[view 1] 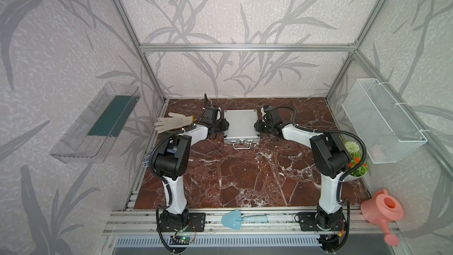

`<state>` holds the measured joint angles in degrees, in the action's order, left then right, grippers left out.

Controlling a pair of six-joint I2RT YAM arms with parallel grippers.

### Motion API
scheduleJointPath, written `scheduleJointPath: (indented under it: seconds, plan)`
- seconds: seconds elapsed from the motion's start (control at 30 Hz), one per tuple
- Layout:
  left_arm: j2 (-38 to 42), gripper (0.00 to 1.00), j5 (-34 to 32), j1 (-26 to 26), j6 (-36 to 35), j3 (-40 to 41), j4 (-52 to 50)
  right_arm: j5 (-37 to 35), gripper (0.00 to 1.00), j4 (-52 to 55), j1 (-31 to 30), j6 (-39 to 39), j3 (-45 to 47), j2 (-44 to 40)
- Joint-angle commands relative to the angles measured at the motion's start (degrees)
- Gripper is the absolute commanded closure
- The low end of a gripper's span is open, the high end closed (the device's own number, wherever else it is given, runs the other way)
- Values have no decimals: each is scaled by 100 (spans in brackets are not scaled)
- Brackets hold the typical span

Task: Open the poker set cases
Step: Move the poker set case to the center of the board.

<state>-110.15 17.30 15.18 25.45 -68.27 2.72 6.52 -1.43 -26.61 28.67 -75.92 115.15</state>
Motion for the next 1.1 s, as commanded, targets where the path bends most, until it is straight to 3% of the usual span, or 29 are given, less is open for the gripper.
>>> scheduleJointPath:
  seconds: [0.0, 0.27, 0.57, 1.07]
  plan:
    - [273, 56, 119, -23, -107, 187, -392, 121, 68, 212, -7, -203, -73, 118]
    - [470, 51, 239, -41, -110, 198, -416, 86, 68, 164, 7, -117, 124, -28]
    - [559, 62, 335, -24, 93, 473, -185, 213, 71, -179, -27, 86, 682, -258]
    - [1068, 65, 227, 270, 295, 1052, -26, 139, 74, -439, -233, 269, 1313, -697]
